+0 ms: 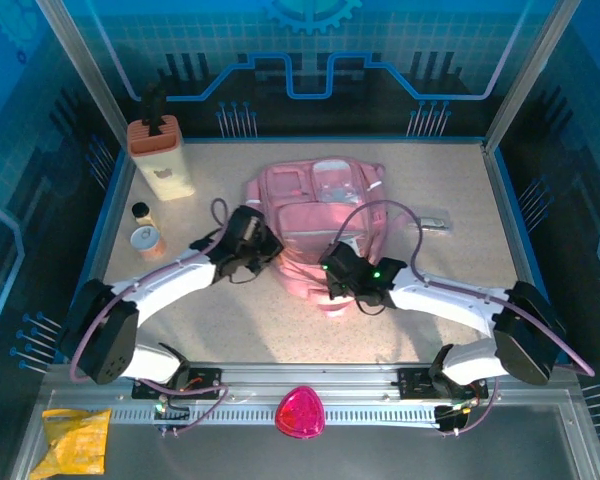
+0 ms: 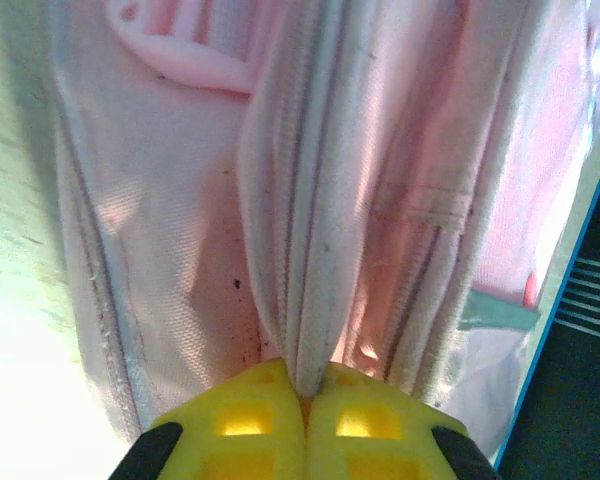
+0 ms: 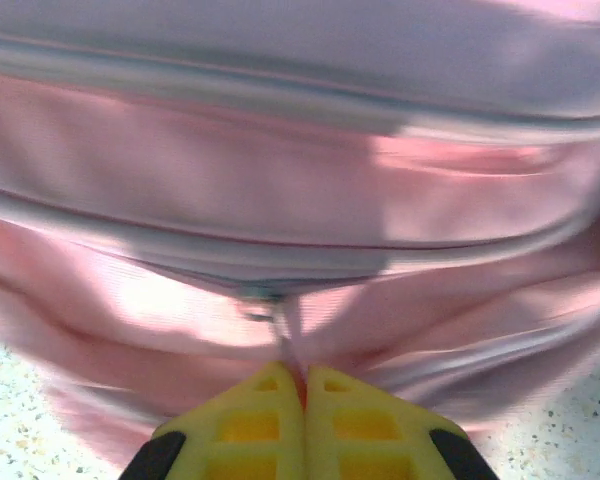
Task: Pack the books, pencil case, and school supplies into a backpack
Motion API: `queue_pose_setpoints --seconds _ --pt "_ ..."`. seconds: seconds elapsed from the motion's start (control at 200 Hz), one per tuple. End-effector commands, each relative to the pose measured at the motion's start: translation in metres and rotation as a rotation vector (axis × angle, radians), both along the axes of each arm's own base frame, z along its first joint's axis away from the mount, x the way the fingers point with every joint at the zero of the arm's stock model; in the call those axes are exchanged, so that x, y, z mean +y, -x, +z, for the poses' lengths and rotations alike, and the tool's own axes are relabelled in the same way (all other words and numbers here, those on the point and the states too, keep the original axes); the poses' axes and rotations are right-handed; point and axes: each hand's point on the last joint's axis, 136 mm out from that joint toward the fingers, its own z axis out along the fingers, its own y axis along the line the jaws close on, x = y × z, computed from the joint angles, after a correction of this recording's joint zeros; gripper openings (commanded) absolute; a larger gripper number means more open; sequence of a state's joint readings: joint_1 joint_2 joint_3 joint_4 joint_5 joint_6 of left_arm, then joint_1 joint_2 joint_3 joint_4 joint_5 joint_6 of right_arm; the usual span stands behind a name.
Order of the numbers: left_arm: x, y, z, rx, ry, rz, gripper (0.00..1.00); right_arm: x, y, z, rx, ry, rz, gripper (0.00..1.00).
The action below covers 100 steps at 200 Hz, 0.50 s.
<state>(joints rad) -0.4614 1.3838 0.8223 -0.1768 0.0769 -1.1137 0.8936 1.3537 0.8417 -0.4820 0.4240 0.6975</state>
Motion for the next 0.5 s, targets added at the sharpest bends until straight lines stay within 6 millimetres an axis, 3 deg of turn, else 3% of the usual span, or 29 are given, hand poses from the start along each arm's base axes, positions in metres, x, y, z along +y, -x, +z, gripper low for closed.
queue_pose_setpoints --seconds 0.0,0.06,0.19,0.235,0.29,0.405,0.495 --pt "0.050 -0.020 0.024 -0.096 -0.105 -0.011 0.00 -0.059 0.025 -0.023 0.103 0.240 -0.034 0.00" --pt "0.057 -0.031 0.026 -0.077 -0.118 -0.048 0.00 -0.040 0.024 -0.018 0.108 0.200 0.009 0.00" --pt "0.051 -0.054 0.033 -0.077 -0.109 -0.122 0.00 0.036 0.023 0.000 0.083 0.057 0.155 0.00" --pt "0.051 -0.057 0.035 -0.087 -0.113 -0.126 0.13 0.055 0.023 0.002 0.095 0.009 0.178 0.00" --pt "0.054 -0.054 0.038 -0.084 -0.125 -0.122 0.17 0.072 0.023 0.003 0.104 -0.062 0.193 0.00" --pt "0.058 -0.026 0.042 -0.065 -0.071 -0.051 0.43 0.080 0.023 0.000 0.100 -0.079 0.198 0.00" --pt "0.035 0.005 0.045 -0.069 0.053 0.003 0.59 0.078 0.022 -0.003 0.094 -0.065 0.199 0.00"
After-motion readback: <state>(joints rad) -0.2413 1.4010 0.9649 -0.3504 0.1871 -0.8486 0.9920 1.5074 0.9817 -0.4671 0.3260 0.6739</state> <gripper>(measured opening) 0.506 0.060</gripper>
